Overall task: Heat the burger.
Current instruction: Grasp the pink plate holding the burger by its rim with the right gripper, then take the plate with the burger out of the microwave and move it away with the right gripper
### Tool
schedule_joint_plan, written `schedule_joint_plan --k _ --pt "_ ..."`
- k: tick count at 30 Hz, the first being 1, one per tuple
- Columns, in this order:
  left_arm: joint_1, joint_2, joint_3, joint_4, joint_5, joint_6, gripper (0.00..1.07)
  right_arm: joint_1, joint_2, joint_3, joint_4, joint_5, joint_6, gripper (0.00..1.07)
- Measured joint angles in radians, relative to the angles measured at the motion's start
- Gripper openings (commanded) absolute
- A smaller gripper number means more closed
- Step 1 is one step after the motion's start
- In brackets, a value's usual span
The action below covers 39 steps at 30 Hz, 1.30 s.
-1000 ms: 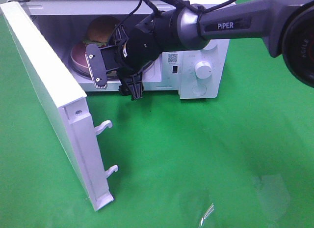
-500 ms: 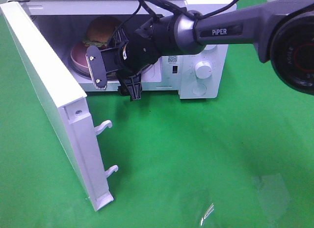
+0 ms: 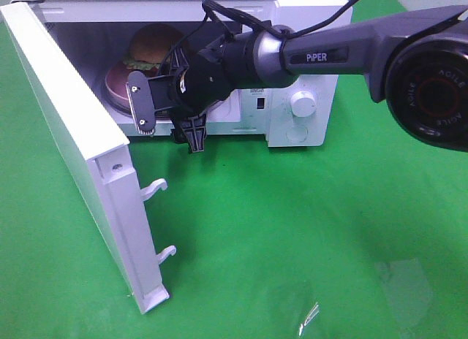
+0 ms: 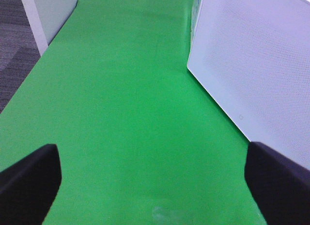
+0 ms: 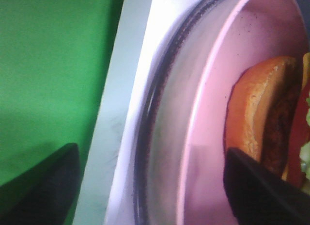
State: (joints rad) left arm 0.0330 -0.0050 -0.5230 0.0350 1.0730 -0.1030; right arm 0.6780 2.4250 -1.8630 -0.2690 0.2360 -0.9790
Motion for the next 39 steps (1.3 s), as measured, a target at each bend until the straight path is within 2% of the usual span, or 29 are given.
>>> schedule_joint_plan --k 1,2,3,4,7,9,10,11,12,13,36,39 --pt "0.0 0.0 0.0 0.0 0.0 0.0 0.94 0.0 0.0 0.0 0.001 -0.001 0.0 0.61" --pt "0.0 0.0 0.0 0.0 0.0 0.0 0.94 0.0 0.0 0.0 0.005 -0.001 0.0 0.51" --pt "0.0 0.0 0.0 0.0 0.0 0.0 0.94 0.0 0.0 0.0 0.005 -0.001 0.0 0.51" --pt "0.0 0.0 0.0 0.0 0.0 0.0 0.94 0.0 0.0 0.0 0.01 -0.001 0.0 0.39" --pt "0.0 0.0 0.0 0.0 0.0 0.0 0.94 0.0 0.0 0.0 0.019 0.003 0.0 0.33" --pt "0.0 0.0 0.0 0.0 0.0 0.0 0.94 0.001 0.0 0.0 0.031 0.026 0.0 0.12" --pt "0.0 0.0 0.0 0.0 0.0 0.0 0.94 0.001 0.0 0.0 0.031 0.026 0.0 0.12" --pt "0.0 0.0 0.0 0.0 0.0 0.0 0.94 0.003 -0.002 -0.003 0.032 0.021 0.0 0.05" --pt "0.0 0.0 0.0 0.0 0.0 0.0 0.94 0.003 -0.002 -0.003 0.032 0.021 0.0 0.05" --pt "0.0 0.0 0.0 0.0 0.0 0.0 0.94 0.003 -0.004 -0.006 0.03 0.027 -0.001 0.0" --pt "0.0 0.0 0.0 0.0 0.0 0.0 0.94 0.015 -0.034 -0.006 0.05 0.143 -0.058 0.0" --pt "0.0 0.0 0.0 0.0 0.0 0.0 0.94 0.018 -0.064 0.024 0.054 0.159 -0.086 0.0"
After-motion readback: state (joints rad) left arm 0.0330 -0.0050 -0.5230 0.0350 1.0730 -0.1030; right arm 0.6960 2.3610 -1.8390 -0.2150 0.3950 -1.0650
